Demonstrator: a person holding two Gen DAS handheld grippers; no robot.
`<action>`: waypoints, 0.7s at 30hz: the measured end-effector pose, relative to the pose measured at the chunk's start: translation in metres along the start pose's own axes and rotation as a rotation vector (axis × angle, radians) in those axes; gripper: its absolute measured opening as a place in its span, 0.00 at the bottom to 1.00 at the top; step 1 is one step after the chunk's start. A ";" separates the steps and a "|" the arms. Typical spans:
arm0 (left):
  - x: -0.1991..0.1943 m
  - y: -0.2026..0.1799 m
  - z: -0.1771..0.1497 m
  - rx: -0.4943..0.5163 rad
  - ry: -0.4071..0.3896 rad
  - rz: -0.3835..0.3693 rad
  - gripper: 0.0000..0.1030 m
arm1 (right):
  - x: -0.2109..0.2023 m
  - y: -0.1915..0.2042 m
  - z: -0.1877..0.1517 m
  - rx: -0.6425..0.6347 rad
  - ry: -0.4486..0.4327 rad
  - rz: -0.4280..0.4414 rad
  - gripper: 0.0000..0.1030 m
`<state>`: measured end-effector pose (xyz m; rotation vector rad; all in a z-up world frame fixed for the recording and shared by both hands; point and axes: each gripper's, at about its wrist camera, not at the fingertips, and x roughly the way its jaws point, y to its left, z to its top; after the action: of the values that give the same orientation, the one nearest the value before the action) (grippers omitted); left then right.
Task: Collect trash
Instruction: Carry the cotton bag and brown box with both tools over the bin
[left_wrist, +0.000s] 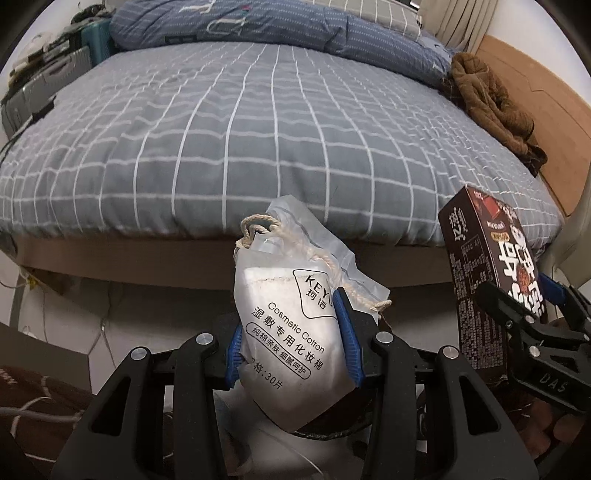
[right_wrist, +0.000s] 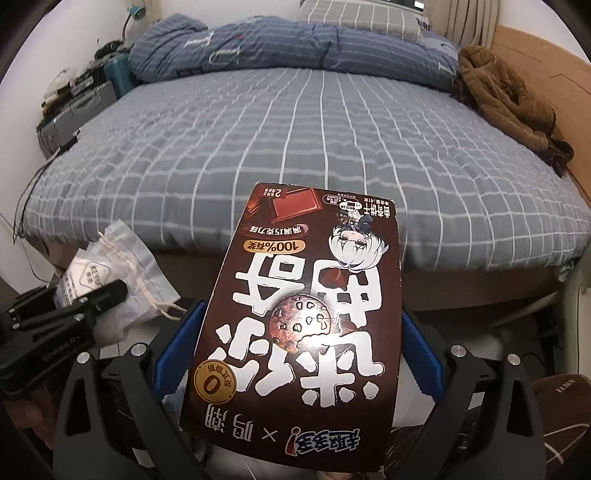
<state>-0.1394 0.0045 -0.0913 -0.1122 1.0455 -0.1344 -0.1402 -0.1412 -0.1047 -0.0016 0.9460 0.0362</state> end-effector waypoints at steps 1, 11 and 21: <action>0.005 0.002 -0.003 0.001 0.006 -0.002 0.41 | 0.006 0.000 -0.003 0.000 0.018 0.003 0.90; 0.038 0.012 -0.020 0.009 0.057 0.015 0.41 | 0.053 0.011 -0.023 -0.012 0.132 0.003 0.90; 0.044 0.042 -0.028 -0.040 0.081 0.053 0.41 | 0.082 0.031 -0.020 -0.028 0.179 0.026 0.90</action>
<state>-0.1393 0.0376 -0.1494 -0.1157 1.1311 -0.0707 -0.1094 -0.1080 -0.1827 -0.0186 1.1244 0.0737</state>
